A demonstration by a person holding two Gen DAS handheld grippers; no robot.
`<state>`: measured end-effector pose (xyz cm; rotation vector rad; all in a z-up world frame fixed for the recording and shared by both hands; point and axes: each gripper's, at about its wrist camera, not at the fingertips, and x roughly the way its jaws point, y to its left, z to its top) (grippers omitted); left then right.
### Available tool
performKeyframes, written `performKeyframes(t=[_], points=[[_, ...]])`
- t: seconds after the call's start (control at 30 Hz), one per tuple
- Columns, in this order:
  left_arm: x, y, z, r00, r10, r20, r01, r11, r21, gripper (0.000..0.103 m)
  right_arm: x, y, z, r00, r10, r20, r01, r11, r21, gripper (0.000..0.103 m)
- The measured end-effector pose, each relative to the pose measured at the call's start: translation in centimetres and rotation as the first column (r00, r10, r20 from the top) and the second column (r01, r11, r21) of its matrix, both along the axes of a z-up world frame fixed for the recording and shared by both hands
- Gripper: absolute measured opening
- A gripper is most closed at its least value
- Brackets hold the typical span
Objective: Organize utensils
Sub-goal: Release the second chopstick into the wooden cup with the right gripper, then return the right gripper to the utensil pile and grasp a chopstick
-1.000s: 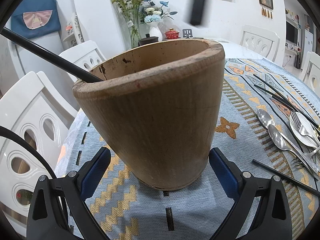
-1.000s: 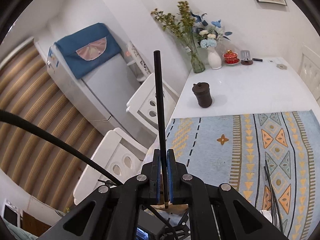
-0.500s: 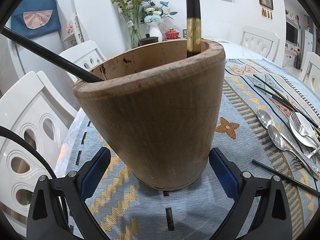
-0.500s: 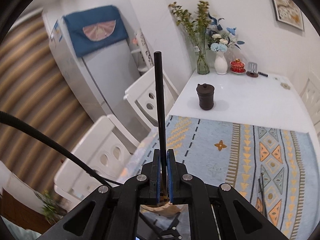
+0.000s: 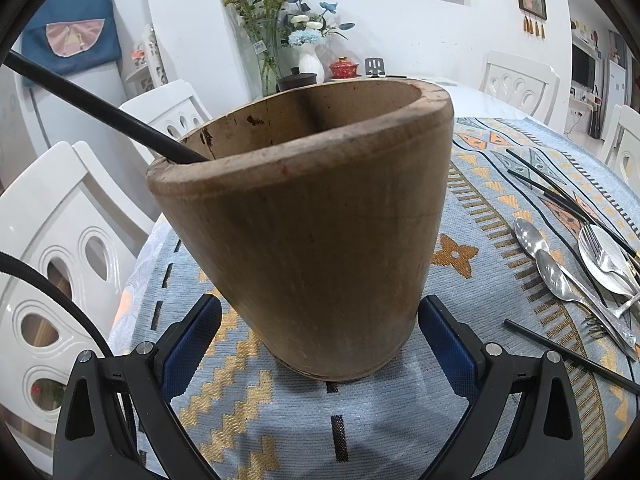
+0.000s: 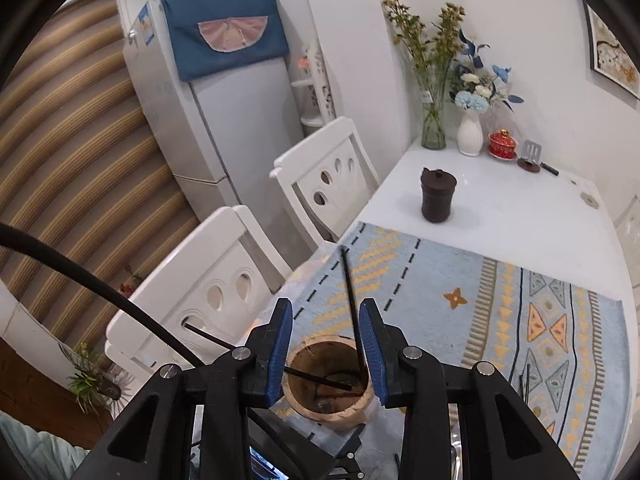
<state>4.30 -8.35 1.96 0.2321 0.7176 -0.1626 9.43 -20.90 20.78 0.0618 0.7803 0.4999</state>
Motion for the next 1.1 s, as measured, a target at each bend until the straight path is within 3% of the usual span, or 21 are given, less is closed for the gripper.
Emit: performKeyframes(t=[0.27, 0.67, 1.1], points=[[0.0, 0.0, 0.0, 1.0, 0.0, 0.0, 0.0, 1.0, -0.001, 0.099, 0.0, -2.7, -0.5, 0.997, -0.065, -0.039, 0.067, 0.996, 0.05, 0.033], [0.0, 0.0, 0.0, 1.0, 0.0, 0.0, 0.0, 1.0, -0.001, 0.099, -1.3, -7.5, -2.0, 0.978, -0.187, -0.093, 0.191, 0.981, 0.027, 0.033], [0.1, 0.1, 0.1, 1.0, 0.0, -0.002, 0.0, 1.0, 0.0, 0.099, -3.8, -10.3, -10.7, 0.902, -0.233, -0.363, 0.243, 0.97, -0.017, 0.031]])
